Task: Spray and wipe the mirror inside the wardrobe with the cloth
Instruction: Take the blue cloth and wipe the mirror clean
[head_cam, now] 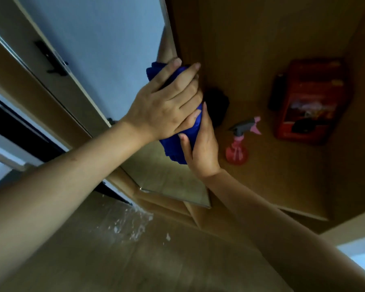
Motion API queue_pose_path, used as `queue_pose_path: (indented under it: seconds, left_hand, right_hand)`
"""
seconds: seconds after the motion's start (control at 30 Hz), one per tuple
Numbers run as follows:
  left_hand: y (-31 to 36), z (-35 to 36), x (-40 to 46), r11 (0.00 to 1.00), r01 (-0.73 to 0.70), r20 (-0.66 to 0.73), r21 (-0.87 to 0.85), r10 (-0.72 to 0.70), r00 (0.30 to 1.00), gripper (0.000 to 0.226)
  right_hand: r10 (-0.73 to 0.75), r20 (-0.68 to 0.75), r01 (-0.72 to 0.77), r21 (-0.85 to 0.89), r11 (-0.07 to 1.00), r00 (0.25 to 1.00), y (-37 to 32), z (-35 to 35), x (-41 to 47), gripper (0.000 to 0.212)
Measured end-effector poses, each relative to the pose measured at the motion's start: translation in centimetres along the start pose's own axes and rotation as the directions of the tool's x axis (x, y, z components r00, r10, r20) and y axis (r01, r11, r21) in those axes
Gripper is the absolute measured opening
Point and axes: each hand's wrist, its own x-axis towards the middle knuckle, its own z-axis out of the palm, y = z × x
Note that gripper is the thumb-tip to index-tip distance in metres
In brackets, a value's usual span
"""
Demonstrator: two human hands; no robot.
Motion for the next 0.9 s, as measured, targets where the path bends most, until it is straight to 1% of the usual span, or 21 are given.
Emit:
queue_pose_path:
  seconds: [0.03, 0.17, 0.33, 0.4, 0.47, 0.6, 0.73, 0.8, 0.9]
  left_hand:
    - [1.2, 0.5, -0.6, 1.0, -0.02, 0.016, 0.006, 0.02, 1.0, 0.039]
    - [6.1, 2.6, -3.0, 0.998, -0.059, 0.039, 0.016, 0.058, 0.998, 0.033]
    - [10.4, 4.3, -4.8, 0.994, -0.103, 0.047, 0.034, 0.101, 0.994, 0.031]
    - [11.6, 4.6, -5.4, 0.992, -0.122, 0.072, 0.036, 0.119, 0.99, 0.032]
    - [12.5, 4.9, -5.7, 0.99, -0.136, 0.076, 0.038, 0.133, 0.988, 0.032]
    - [14.1, 4.9, -6.3, 0.981, -0.191, 0.124, 0.019, 0.188, 0.974, 0.034]
    - [14.6, 4.4, -6.3, 0.987, -0.161, 0.177, 0.012, 0.156, 0.972, 0.039]
    - [14.4, 4.1, -6.1, 0.988, -0.155, 0.189, -0.006, 0.154, 0.97, 0.04]
    - [14.2, 3.2, -5.7, 0.989, -0.125, 0.223, -0.072, 0.138, 0.965, 0.042]
  right_hand:
    - [0.008, 0.005, -0.008, -0.004, 1.0, 1.0, 0.7, 0.1, -1.1, 0.065]
    - [0.125, 0.057, -0.125, -0.003, 0.992, 0.991, 3.7, 0.5, -5.4, 0.064]
    - [0.273, 0.105, -0.266, -0.075, 0.961, 0.956, 6.2, 0.8, -9.6, 0.066]
    - [0.29, 0.127, -0.279, -0.099, 0.955, 0.949, 6.8, 0.8, -10.8, 0.063]
    - [0.272, 0.147, -0.255, -0.123, 0.959, 0.951, 7.1, 0.6, -11.7, 0.057]
    - [0.311, 0.2, -0.278, -0.179, 0.944, 0.929, 7.1, -0.1, -13.0, 0.065]
    - [0.344, 0.26, -0.307, -0.171, 0.936, 0.902, 6.0, -1.3, -12.7, 0.064]
    - [0.385, 0.292, -0.346, -0.176, 0.922, 0.876, 5.3, -2.1, -12.4, 0.063]
    - [0.437, 0.306, -0.383, -0.221, 0.897, 0.846, 4.5, -3.6, -12.2, 0.052]
